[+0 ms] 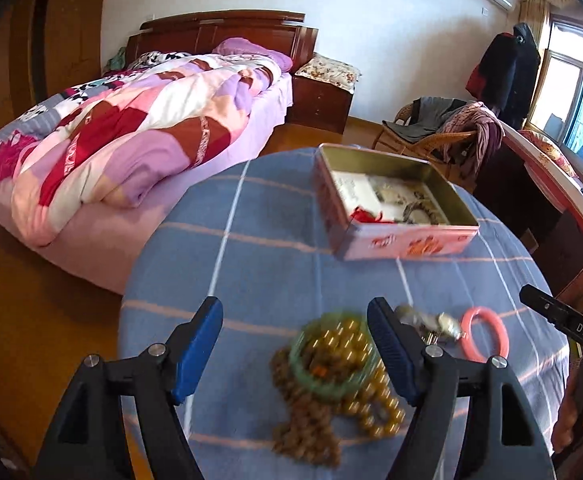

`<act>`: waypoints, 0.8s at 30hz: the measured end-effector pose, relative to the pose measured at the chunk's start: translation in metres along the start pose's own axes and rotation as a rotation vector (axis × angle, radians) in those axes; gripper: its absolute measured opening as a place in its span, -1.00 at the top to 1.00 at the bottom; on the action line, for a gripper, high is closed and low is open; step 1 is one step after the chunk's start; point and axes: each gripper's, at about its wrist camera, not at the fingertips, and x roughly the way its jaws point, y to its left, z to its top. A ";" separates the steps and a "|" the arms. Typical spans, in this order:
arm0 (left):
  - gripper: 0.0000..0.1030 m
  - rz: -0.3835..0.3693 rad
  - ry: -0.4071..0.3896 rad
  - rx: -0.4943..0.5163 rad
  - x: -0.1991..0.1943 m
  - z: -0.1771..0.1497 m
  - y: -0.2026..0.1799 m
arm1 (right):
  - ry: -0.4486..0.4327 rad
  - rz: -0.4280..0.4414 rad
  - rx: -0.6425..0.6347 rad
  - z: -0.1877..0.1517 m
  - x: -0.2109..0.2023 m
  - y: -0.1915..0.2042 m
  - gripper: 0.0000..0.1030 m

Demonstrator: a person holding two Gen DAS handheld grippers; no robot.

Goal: Organize jewelry
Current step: 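Lower the left tool onto the brown wooden bead strand and grasp it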

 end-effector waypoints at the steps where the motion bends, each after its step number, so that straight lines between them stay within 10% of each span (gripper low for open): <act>1: -0.45 -0.003 -0.001 0.000 -0.002 -0.005 0.002 | 0.004 -0.001 -0.004 -0.003 -0.001 0.000 -0.48; 22: -0.45 -0.067 0.102 0.020 0.005 -0.060 0.012 | 0.003 -0.013 -0.069 -0.034 -0.015 0.018 -0.48; 24: -0.12 -0.050 0.101 0.039 0.006 -0.059 0.008 | 0.009 -0.012 -0.060 -0.035 -0.014 0.016 -0.48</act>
